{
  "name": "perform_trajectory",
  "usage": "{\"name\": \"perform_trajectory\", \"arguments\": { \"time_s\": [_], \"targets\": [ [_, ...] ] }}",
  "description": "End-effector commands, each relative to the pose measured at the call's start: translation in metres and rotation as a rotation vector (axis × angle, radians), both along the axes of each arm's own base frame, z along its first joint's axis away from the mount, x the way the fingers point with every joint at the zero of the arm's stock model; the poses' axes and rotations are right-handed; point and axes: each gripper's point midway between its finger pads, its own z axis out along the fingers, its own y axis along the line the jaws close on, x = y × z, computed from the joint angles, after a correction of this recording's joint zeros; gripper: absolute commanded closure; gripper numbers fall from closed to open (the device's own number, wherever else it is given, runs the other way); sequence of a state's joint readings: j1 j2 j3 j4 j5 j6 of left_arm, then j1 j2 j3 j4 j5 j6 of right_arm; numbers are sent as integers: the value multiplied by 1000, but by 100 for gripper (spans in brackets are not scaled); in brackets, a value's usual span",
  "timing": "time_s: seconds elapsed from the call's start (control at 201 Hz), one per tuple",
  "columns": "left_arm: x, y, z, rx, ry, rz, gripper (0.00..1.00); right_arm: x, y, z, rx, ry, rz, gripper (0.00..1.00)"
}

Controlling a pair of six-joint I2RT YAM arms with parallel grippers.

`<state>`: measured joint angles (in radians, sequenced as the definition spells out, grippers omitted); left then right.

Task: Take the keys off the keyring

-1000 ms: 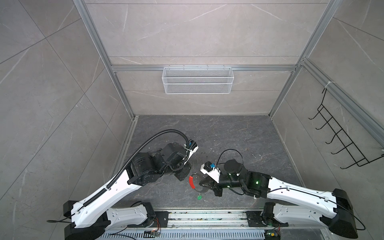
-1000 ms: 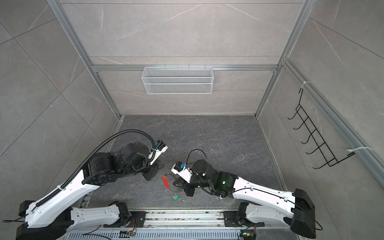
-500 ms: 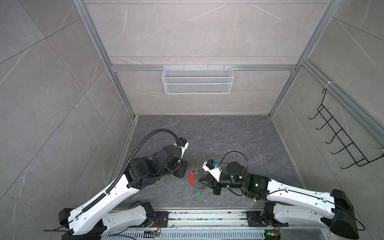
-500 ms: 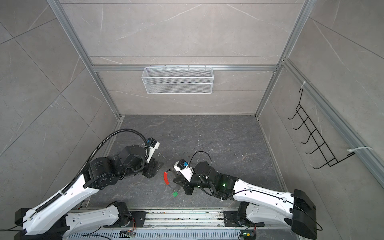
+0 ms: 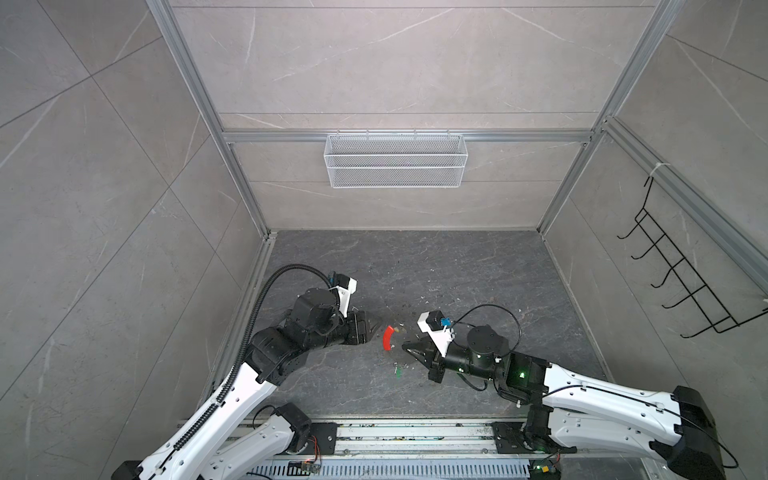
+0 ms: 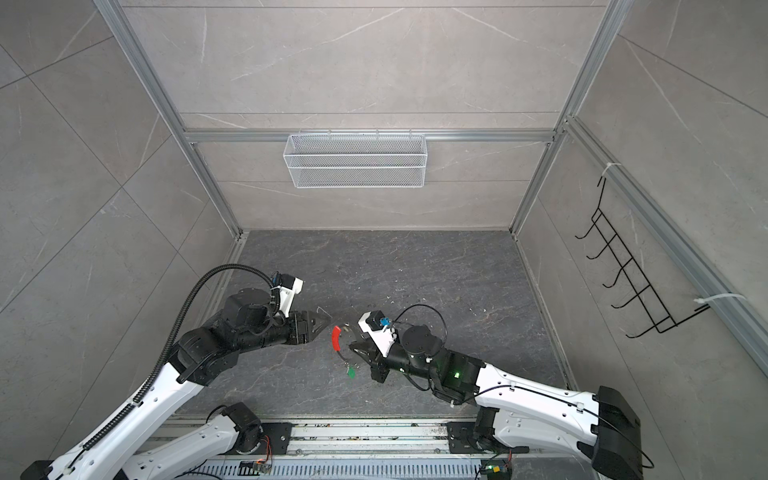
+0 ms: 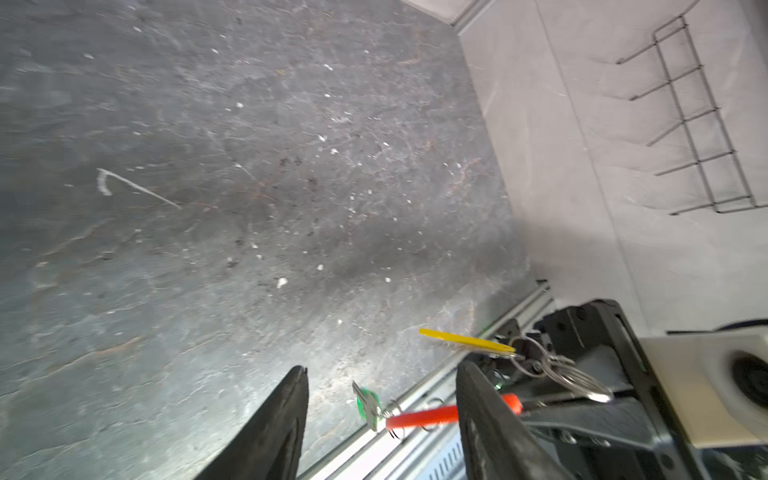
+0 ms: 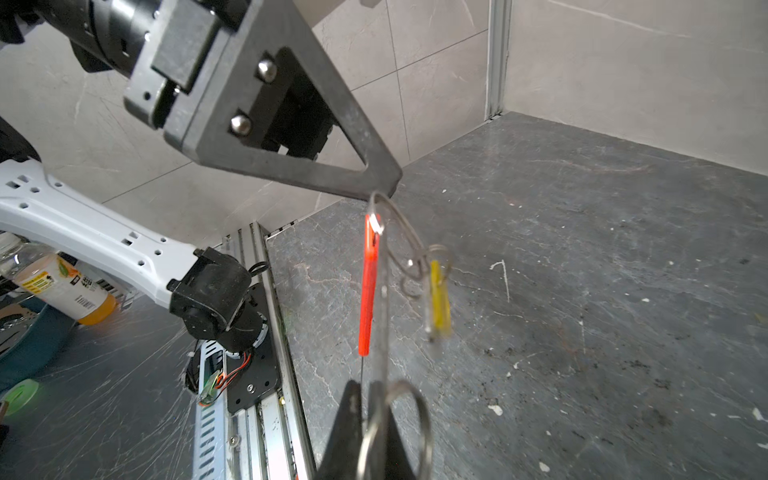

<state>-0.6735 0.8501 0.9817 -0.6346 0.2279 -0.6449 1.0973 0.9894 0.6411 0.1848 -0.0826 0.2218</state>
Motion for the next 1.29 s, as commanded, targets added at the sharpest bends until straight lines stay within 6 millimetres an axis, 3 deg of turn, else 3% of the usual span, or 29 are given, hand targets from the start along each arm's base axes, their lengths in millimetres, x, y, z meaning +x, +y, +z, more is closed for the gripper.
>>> {"name": "perform_trajectory", "arguments": {
  "time_s": [0.0,0.189,0.458,0.762,1.285],
  "targets": [
    [-3,-11,19,-122,-32,-35,39,11,-7,22,100,-32,-84,100],
    [-10,-18,43,-290,-188,-96,34,22,-21,40,215,-47,-179,100],
    [-1,-33,45,-311,-316,-161,32,28,-27,55,368,34,-238,100],
    [7,-48,47,-295,-359,-224,31,30,-15,59,450,120,-218,100],
    [0,-51,58,-322,-362,-267,79,34,-3,44,442,187,-218,100]
  ]
}}
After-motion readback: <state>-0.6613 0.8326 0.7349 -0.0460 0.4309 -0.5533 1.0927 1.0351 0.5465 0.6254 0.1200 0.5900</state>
